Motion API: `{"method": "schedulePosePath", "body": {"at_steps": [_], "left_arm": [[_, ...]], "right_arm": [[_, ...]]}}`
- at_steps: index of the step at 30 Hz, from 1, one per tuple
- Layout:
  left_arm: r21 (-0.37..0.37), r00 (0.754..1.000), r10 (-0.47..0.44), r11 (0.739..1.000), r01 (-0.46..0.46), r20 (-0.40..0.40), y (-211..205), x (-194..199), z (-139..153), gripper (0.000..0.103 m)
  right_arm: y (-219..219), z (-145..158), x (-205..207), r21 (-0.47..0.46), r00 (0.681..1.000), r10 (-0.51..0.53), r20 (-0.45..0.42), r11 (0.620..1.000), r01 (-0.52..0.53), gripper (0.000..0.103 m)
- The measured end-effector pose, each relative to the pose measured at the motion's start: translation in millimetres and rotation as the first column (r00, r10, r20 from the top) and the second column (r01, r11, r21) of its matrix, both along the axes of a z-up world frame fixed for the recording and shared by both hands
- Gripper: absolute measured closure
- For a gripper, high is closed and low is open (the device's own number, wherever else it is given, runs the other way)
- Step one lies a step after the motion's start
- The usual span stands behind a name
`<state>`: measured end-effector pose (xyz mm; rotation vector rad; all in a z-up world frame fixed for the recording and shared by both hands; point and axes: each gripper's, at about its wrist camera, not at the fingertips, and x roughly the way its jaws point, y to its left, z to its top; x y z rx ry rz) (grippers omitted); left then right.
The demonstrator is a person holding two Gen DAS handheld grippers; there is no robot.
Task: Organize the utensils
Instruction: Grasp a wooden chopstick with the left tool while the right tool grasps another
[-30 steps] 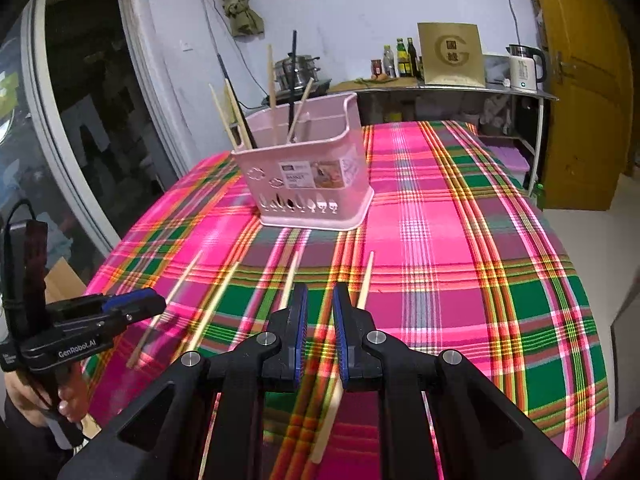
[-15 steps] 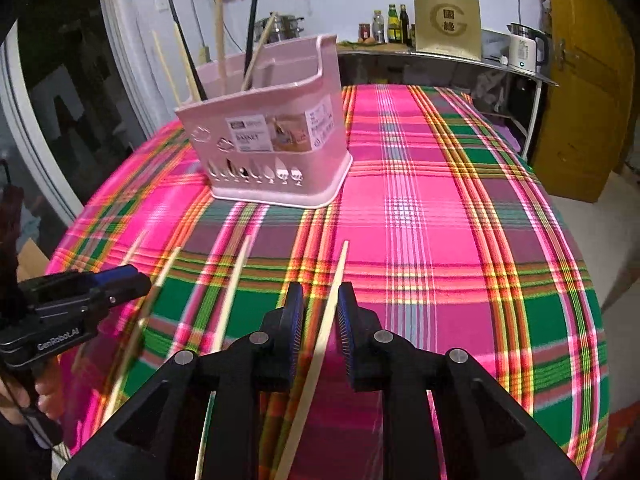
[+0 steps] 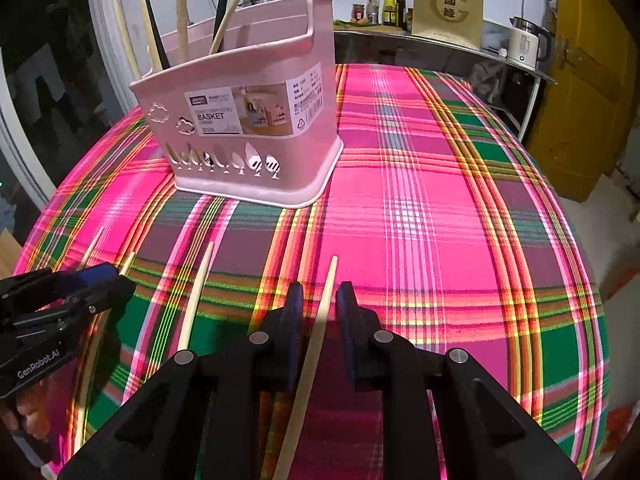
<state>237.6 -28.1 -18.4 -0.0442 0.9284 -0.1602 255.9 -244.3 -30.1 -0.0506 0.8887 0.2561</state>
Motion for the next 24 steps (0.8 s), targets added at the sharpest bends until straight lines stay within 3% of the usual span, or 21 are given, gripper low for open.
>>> {"method": "schedulePosePath", "body": {"at_steps": [4, 9, 17, 24], "left_arm": [[0.04, 1.0, 0.001, 0.999, -0.001, 0.006, -4.0, 2.9, 0.3, 0.081], [0.041, 1.0, 0.021, 0.999, -0.021, 0.003, -1.1, 5.6, 1.0, 0.095], [0.015, 1.0, 0.007, 1.0, -0.007, -0.002, 2.1, 9.1, 5.4, 0.096], [-0.014, 0.999, -0.006, 1.0, 0.007, 0.054, 2.7, -2.6, 34.1, 0.096]], "right_arm": [[-1.1, -0.6, 2.8, 0.007, 1.0, -0.011, -0.001, 1.0, 0.011, 0.086], [-1.5, 0.4, 5.7, 0.002, 1.0, -0.018, -0.004, 1.0, 0.018, 0.096], [-1.6, 8.0, 3.2, 0.038, 1.0, -0.002, 0.001, 0.999, 0.002, 0.097], [-2.6, 33.8, -8.4, 0.078, 0.998, 0.015, 0.055, 0.997, -0.019, 0.097]]}}
